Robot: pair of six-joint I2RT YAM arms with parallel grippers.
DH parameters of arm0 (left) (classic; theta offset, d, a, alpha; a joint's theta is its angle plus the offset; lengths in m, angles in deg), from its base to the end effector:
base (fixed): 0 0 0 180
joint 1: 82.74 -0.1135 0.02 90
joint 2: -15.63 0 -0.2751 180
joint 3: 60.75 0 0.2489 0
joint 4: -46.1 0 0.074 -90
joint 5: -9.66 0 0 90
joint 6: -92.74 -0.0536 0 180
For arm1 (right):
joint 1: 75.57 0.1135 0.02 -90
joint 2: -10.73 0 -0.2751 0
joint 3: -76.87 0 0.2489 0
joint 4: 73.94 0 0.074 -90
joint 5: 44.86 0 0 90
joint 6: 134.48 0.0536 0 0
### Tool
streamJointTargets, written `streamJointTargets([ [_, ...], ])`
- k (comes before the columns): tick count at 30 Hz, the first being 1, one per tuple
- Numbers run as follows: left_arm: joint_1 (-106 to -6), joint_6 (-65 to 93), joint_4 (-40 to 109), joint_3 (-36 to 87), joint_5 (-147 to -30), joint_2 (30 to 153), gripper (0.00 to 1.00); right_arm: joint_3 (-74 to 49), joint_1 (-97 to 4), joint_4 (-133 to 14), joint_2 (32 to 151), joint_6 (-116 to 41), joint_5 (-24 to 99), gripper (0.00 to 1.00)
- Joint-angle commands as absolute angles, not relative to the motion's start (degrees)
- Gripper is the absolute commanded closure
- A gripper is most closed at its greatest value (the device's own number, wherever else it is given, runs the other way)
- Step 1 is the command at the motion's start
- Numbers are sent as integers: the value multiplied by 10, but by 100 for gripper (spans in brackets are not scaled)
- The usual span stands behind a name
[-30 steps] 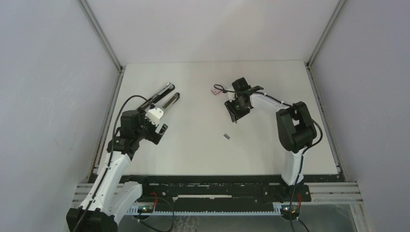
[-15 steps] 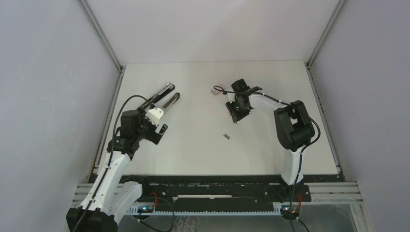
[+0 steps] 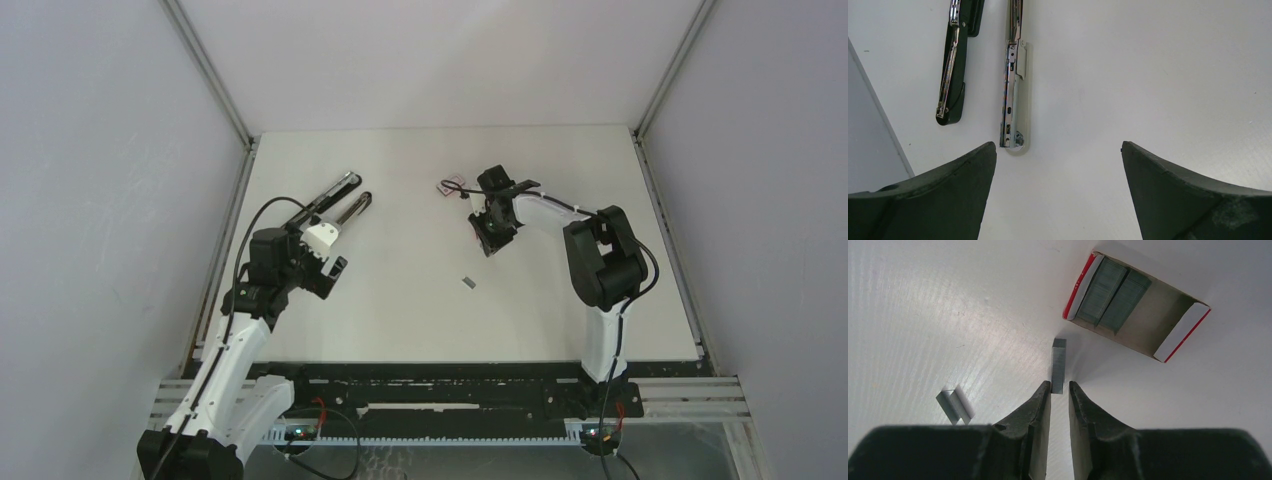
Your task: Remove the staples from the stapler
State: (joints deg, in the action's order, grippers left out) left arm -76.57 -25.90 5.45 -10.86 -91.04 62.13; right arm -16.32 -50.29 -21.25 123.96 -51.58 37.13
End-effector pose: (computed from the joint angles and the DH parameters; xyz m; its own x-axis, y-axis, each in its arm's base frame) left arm 0.1778 -0.0292 0.2511 -0.4072 0.5177 -0.7524 0.5101 0.8123 0.2828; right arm 0.3586 0.1776 0.1597 -0.8000 -0.5132 -0.3110 -0.5635 0.8206 0.0953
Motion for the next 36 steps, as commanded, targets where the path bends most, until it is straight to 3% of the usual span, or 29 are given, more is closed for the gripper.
streamJointTargets([
  [1, -769, -265, 70, -114, -909, 619, 0, -185, -500, -214, 1238, -516, 368, 81],
  [21, -769, -267, 69, -115, -911, 620, 0, -185, -500, -211, 1217, -525, 347, 92],
  [36, -769, -267, 69, -114, -909, 625, 0, -218, -556, -141, 1259, -517, 50, 92],
])
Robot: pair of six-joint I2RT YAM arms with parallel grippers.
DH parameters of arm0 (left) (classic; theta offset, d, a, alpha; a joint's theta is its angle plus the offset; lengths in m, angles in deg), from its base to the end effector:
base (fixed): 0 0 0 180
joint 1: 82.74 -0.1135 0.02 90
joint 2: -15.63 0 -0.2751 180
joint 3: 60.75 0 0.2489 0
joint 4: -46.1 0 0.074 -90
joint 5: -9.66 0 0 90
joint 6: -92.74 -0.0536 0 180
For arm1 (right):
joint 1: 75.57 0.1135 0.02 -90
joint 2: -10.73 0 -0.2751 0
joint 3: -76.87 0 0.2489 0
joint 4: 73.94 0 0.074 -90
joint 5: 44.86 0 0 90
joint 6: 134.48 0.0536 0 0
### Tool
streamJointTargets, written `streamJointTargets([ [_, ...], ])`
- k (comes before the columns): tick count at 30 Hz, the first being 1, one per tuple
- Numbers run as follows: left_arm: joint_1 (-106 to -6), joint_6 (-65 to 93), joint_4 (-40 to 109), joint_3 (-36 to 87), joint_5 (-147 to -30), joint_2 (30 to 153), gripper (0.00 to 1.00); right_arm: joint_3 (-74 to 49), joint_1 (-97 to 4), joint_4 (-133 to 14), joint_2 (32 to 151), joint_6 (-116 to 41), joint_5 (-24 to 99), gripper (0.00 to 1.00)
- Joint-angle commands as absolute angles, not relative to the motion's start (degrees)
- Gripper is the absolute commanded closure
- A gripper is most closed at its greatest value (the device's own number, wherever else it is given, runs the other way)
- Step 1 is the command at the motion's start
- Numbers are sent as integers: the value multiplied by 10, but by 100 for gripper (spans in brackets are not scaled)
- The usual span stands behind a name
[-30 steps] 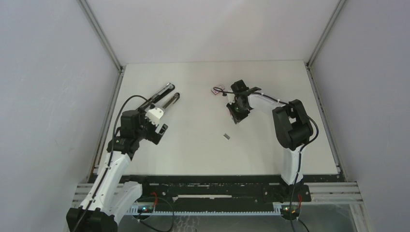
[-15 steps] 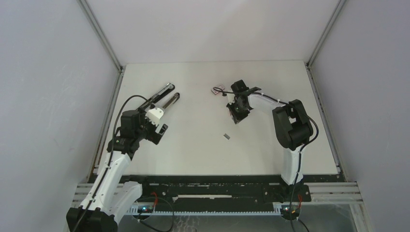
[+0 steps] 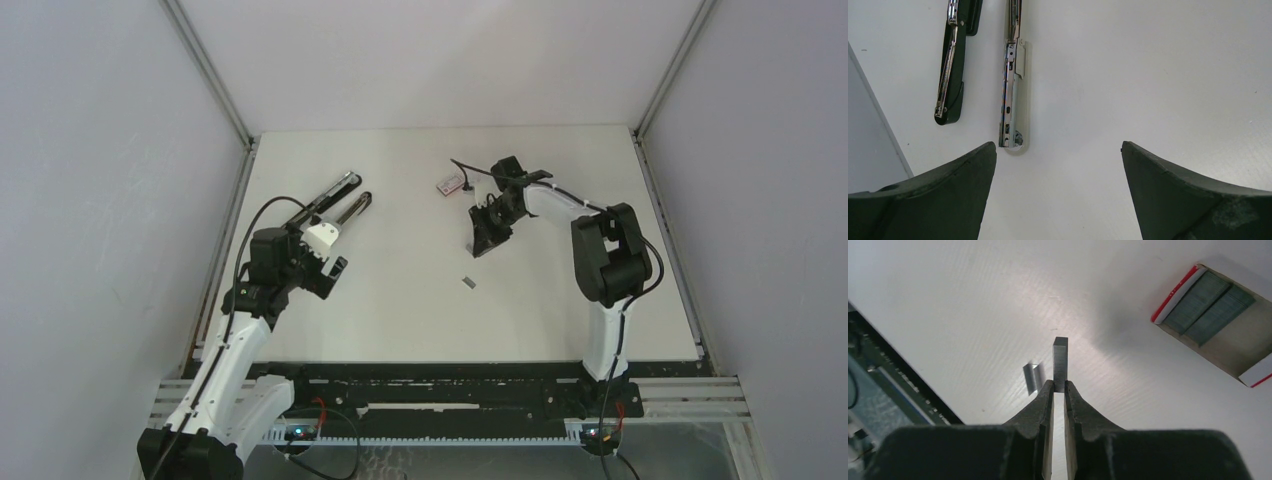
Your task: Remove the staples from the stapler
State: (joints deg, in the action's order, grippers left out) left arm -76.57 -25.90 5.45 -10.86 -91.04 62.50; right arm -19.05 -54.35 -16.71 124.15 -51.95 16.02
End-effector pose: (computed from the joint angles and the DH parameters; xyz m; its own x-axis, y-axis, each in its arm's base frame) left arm 0.1787 -0.0293 0.2500 -0.4121 0.5183 -0.7494 0.5119 0.8121 0.2801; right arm 0.3621 0.1686 0.1745 -0.8350 -0.4461 -0.3222 -0.5489 0.7161 0.4312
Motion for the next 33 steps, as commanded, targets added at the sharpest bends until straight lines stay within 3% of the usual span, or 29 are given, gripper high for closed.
streamJointTargets([
  [1, -769, -266, 69, -114, -908, 625, 0, -220, -558, -137, 1265, -517, 39, 92],
  [16, -769, -266, 69, -114, -910, 625, 0, -237, -579, -106, 1332, -520, -73, 91],
  [33, -769, -262, 69, -106, -942, 643, 0, -240, -603, -108, 1364, -508, -69, 91],
])
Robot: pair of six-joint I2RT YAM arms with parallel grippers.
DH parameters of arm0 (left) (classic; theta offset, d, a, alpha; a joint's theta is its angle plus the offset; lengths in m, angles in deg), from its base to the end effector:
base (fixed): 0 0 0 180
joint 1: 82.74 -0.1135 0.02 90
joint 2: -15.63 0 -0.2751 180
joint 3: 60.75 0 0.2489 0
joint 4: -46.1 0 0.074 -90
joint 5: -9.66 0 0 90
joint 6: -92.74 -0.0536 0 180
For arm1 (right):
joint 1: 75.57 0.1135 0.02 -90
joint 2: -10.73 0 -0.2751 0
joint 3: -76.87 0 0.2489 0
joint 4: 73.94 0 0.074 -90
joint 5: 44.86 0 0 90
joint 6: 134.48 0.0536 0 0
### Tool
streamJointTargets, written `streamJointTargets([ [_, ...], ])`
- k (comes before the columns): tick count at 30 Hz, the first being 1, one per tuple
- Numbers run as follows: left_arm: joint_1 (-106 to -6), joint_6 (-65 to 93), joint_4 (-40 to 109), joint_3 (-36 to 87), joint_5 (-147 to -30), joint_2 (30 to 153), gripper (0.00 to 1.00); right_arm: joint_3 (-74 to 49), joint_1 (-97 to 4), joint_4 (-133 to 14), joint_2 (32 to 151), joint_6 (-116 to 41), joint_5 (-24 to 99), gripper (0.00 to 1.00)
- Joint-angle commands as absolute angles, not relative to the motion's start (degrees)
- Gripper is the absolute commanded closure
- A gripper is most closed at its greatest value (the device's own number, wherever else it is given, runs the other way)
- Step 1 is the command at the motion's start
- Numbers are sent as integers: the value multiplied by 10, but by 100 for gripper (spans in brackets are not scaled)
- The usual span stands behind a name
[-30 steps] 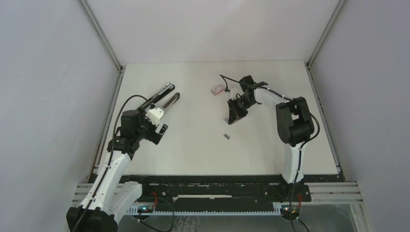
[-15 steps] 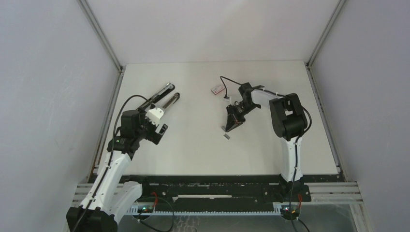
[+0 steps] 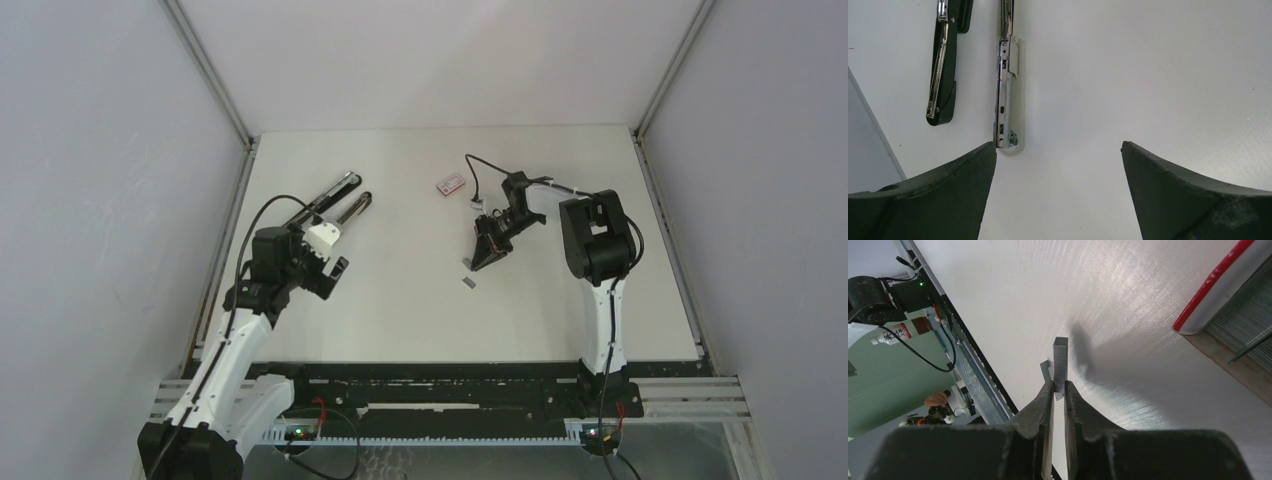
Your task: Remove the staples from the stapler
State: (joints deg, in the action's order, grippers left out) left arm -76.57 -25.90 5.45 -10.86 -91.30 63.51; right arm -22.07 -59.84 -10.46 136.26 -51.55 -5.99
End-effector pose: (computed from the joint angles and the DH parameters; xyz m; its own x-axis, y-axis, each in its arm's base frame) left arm 0.1810 -0.0298 0.2472 -0.4235 0.5191 -0.7424 0.5197 0.8105 0.2702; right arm 0.3759 0.1492 0.1183 -0.9344 -0.3434 -0.0946 -0.2864 0.5663 0.7728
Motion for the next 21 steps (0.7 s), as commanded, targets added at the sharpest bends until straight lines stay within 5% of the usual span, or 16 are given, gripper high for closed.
streamJointTargets([
  [1, -769, -261, 69, -103, -948, 648, 0, -240, -604, -108, 1366, -507, -68, 91],
  [21, -769, -264, 63, -96, -980, 654, 0, -239, -615, -112, 1376, -500, -49, 87],
])
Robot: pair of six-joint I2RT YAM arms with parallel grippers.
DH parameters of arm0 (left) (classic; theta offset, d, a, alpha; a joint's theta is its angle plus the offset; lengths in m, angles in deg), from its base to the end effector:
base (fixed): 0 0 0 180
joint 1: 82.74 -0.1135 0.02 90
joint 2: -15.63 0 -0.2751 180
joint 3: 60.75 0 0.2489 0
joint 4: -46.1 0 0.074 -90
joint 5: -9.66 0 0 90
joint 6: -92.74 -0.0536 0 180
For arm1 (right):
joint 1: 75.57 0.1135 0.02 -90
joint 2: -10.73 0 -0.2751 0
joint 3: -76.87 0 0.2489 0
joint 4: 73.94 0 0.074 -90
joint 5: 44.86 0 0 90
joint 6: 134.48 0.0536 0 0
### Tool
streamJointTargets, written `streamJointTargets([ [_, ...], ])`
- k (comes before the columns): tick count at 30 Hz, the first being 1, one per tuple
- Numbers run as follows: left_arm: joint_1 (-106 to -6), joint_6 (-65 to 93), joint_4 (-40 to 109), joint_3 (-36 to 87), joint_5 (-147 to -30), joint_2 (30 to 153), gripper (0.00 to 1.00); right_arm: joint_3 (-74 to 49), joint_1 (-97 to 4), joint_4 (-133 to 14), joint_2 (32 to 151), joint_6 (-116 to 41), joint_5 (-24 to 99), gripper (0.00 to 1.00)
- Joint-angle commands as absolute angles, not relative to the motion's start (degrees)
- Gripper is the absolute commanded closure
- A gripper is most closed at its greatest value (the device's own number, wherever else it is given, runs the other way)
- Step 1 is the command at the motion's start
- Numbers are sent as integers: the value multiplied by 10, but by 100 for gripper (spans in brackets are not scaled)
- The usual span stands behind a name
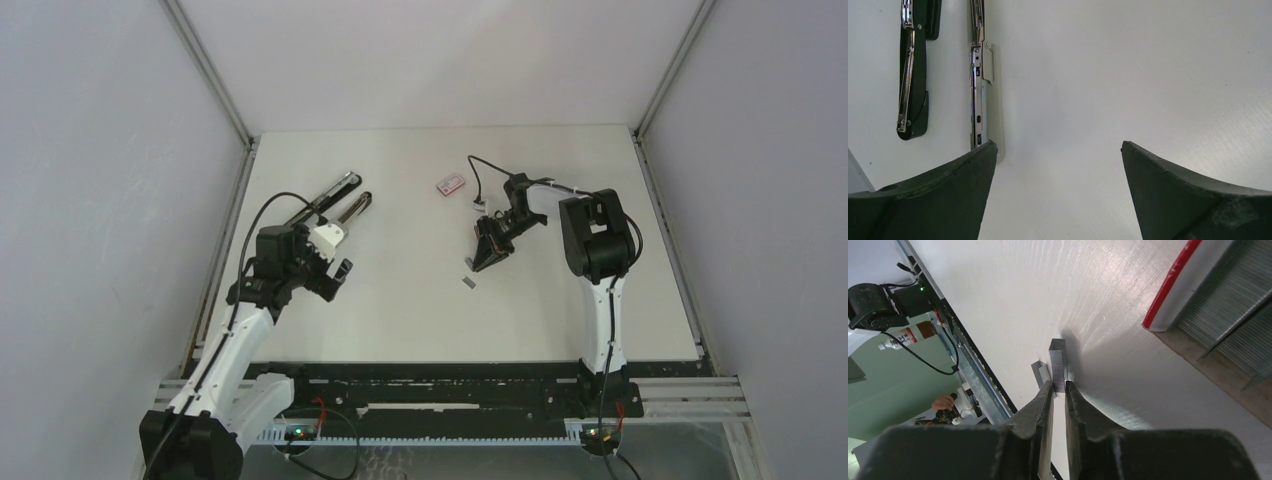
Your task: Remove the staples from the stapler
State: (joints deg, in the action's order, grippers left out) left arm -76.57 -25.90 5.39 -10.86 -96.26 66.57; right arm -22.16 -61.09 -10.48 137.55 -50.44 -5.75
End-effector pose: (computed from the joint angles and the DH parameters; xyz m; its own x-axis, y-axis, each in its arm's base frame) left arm 0.1865 -0.0349 0.2389 -0.4341 0.5105 -0.7422 0.5866 0.7855 0.1972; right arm 0.3795 0.1410 0.1099 -0.9481 -0.3125 -0.0589 -0.2411 0.5857 0.7738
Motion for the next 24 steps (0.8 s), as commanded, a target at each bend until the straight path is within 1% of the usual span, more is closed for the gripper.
streamJointTargets([
  [1, -769, -265, 63, -96, -981, 654, 0, -239, -616, -112, 1376, -500, -51, 87],
  [16, -769, -264, 63, -96, -982, 654, 0, -237, -624, -114, 1381, -496, -48, 86],
  [24, -768, -264, 62, -97, -982, 653, 0, -237, -626, -114, 1382, -493, -41, 82],
])
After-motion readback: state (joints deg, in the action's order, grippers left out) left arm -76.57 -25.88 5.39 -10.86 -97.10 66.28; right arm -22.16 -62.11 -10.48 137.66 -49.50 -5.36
